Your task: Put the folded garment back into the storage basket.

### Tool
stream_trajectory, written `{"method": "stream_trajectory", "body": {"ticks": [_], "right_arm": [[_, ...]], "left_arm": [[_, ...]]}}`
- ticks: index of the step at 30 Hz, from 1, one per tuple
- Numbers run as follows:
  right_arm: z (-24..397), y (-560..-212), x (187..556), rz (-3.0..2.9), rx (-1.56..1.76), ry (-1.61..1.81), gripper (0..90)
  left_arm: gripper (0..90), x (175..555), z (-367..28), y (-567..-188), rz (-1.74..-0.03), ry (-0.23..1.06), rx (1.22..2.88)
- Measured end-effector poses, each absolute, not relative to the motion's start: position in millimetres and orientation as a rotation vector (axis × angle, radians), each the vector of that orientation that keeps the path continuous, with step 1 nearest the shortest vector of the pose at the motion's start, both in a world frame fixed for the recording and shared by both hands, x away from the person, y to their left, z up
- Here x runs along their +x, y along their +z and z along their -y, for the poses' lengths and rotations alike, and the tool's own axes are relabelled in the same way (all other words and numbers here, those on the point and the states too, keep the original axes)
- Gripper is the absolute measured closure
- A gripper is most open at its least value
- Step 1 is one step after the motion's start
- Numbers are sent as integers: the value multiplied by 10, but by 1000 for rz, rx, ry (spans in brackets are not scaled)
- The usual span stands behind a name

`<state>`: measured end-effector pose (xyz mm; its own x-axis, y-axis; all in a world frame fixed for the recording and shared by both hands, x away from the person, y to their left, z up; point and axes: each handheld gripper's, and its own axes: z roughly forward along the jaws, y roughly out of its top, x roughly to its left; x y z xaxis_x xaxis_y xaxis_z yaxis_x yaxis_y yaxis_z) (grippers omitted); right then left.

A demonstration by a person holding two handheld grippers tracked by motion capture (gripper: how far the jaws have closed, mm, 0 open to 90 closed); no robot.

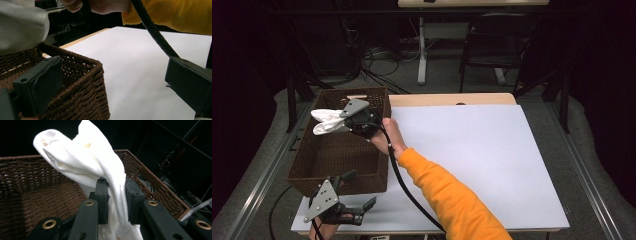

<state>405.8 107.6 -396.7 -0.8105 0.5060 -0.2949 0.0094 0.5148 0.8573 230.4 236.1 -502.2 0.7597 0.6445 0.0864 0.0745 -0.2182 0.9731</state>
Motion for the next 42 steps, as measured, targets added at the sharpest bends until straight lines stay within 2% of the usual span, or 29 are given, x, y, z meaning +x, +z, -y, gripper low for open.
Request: {"method": "stream_trajectory", "body": {"ticks": [42], "right_arm": [[-1168,-4267,4125,-2312,443,1273,746]], "left_arm": [[12,2299,-2364,-5020,-565,580,1730]]}}
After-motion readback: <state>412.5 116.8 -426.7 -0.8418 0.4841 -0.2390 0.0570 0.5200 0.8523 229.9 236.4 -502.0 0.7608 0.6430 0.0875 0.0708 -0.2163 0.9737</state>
